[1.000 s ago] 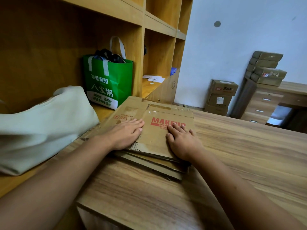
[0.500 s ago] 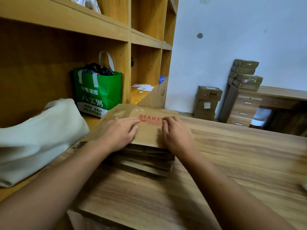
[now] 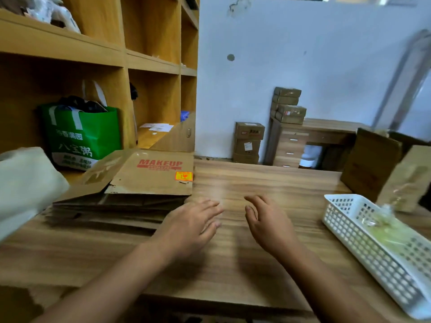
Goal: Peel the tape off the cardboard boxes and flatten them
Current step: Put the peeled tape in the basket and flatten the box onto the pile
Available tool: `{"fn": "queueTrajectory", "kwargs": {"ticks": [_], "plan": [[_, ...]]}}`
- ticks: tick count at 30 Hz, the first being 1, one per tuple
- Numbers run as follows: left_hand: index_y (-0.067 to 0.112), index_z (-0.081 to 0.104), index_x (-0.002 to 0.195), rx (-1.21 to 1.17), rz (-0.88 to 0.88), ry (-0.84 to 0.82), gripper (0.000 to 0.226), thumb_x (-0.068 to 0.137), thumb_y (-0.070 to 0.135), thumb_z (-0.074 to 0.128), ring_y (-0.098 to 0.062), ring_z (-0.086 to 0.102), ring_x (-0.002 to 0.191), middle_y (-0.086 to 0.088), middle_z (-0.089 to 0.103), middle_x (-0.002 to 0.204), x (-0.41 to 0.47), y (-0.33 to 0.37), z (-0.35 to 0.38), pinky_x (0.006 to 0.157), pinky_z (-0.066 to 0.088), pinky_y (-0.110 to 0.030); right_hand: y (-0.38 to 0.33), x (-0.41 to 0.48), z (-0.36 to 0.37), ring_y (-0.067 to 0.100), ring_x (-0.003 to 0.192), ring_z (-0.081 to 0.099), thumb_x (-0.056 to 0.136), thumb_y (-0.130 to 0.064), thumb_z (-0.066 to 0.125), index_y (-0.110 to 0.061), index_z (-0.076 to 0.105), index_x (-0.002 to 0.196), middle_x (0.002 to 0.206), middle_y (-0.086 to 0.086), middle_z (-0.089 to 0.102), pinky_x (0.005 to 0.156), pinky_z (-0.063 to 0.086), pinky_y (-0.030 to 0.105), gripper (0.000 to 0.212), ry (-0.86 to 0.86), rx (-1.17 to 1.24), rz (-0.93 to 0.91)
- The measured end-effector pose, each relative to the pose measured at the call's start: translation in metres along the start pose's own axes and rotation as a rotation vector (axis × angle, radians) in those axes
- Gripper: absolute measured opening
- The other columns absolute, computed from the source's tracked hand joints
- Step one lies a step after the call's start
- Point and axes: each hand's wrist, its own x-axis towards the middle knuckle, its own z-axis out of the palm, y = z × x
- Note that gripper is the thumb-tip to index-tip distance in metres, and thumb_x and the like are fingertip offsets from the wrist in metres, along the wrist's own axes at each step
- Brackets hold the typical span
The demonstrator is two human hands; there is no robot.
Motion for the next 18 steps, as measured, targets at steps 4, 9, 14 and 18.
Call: {"fn": "queueTrajectory", "kwargs": {"ticks": [4,9,14,18], "plan": [[0.043,0.038,0.149,-0.090,0.015,-0.035,0.049,0.103,0.055,0.031,0.004,0.024,0.145,0.026,0.029,0.157,0.003,0.034,0.026,0.111,0.013,-0.013,0.054,-0.045,-0.016,0.023,0.123,0.056,0.101,-0.033,0.049,-0.023,0.062,0.135,0.133,-0.001,0.059,0.104,0.044,0.036,0.037,-0.050,-0.074,0.094],[0.055,0.042,0.139,-0.188,-0.015,-0.160,0.059,0.089,0.073,0.018,0.007,0.030,0.140,0.032,0.033,0.151,-0.001,0.047,0.071,0.117,0.030,-0.029,0.099,-0.095,-0.027,0.021,0.122,0.055,0.099,-0.041,0.041,-0.027,0.061,0.130,0.134,-0.005,0.054,0.102,0.043,0.032,0.039,-0.181,-0.155,0.165],[0.055,0.052,0.127,-0.234,-0.057,-0.146,0.061,0.080,0.075,0.019,0.008,0.038,0.134,0.030,0.046,0.143,-0.008,0.047,0.086,0.114,0.032,-0.022,0.109,-0.117,-0.036,0.027,0.128,0.050,0.100,-0.035,0.045,-0.023,0.059,0.132,0.141,0.002,0.052,0.108,0.040,0.035,0.038,-0.228,-0.100,0.135],[0.064,0.045,0.117,-0.238,-0.052,-0.146,0.039,0.085,0.073,0.026,0.010,0.037,0.134,0.034,0.045,0.141,-0.011,0.045,0.088,0.113,0.033,-0.024,0.101,-0.121,-0.059,0.020,0.131,0.049,0.103,-0.036,0.047,-0.027,0.058,0.136,0.143,-0.003,0.050,0.108,0.040,0.031,0.036,-0.226,-0.016,0.083]]}}
